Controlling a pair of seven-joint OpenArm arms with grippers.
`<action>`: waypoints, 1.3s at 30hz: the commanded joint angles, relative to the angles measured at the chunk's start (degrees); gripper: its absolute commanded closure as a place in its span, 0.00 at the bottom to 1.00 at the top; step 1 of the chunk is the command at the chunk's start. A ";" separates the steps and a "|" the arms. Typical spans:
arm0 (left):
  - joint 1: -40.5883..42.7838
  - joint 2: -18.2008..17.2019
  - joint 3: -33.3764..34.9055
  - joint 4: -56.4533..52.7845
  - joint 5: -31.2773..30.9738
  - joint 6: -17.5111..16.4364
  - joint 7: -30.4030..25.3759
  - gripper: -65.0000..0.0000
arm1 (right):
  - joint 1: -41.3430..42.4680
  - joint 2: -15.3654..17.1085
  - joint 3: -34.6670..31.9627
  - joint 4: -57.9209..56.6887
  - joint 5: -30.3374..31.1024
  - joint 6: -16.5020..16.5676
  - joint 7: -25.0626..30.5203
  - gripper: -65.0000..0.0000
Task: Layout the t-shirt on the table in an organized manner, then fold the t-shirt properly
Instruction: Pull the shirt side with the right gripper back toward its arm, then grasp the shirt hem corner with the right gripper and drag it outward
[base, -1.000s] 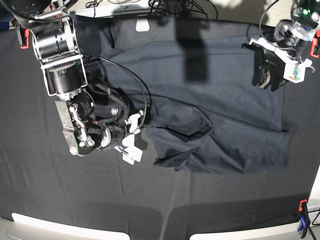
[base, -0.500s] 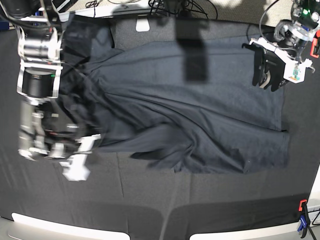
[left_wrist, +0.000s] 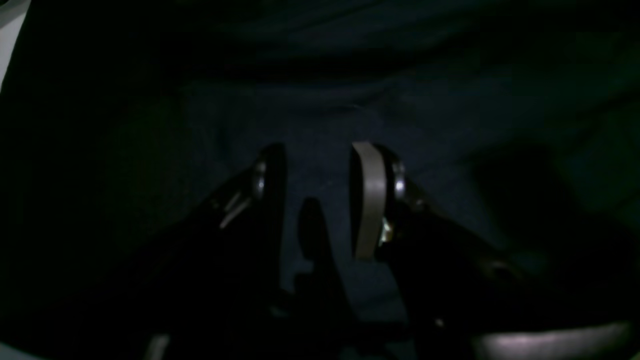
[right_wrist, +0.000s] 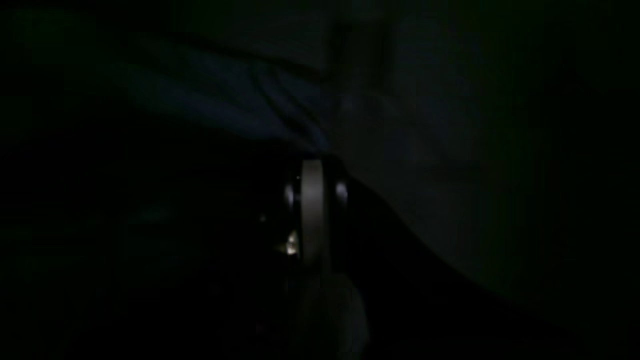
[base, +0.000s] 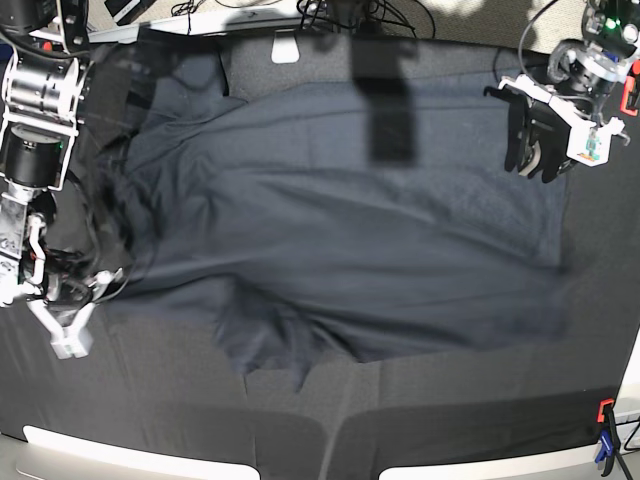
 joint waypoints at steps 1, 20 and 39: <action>0.15 -0.63 -0.37 0.94 -0.48 -0.07 -1.51 0.70 | 1.68 1.53 0.35 0.90 -2.49 -2.40 2.51 1.00; 0.13 -0.63 -0.37 0.94 -0.50 -0.04 -1.53 0.70 | 12.92 -0.68 0.33 0.85 27.32 8.39 -6.71 0.69; 0.13 -0.63 -0.37 0.94 -0.50 -0.07 -1.53 0.70 | 20.72 -8.46 0.24 -26.23 10.03 8.15 6.21 0.60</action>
